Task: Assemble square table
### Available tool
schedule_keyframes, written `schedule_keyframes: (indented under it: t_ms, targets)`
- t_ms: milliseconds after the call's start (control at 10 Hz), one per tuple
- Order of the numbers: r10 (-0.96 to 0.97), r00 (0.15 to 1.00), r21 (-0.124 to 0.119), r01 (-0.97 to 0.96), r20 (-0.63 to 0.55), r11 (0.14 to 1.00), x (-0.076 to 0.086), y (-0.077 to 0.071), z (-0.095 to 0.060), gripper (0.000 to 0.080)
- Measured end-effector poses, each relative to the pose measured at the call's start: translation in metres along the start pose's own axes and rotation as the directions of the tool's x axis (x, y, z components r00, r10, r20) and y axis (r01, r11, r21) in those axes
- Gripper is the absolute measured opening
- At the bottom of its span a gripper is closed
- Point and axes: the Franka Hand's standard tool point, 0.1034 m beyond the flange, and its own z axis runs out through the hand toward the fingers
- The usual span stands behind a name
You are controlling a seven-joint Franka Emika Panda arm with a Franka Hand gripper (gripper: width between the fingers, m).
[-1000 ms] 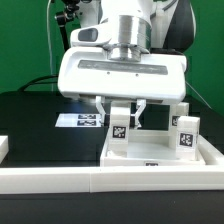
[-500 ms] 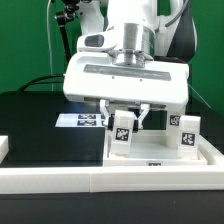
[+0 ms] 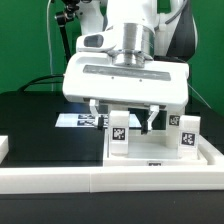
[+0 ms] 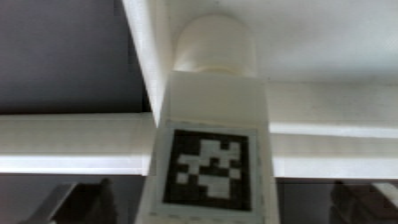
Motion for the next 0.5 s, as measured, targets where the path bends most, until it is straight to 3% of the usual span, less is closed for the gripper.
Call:
schedule_keyframes:
  t_ms: [100,500]
  targets:
    - [-0.001,1.0,0.0,0.001,0.0,1.0,0.0,0.001,0.0,0.0639]
    - [0.007,1.0,0.013,-0.007,0.007,1.0,0.012,0.008,-0.024,0.0649]
